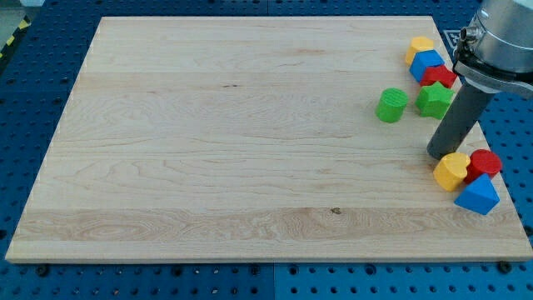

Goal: Nudge the blue triangle

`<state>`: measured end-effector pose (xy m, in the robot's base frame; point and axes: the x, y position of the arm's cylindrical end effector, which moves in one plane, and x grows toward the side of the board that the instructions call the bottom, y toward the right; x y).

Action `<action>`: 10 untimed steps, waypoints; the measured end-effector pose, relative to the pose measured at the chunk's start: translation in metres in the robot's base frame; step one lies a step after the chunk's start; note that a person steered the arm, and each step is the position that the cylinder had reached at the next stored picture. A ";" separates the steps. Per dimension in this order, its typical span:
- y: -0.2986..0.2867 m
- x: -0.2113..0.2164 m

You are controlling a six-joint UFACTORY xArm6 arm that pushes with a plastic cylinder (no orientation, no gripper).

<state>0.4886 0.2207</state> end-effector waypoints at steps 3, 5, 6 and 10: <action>-0.048 0.029; -0.047 0.073; -0.044 0.073; -0.008 0.073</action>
<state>0.5614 0.2126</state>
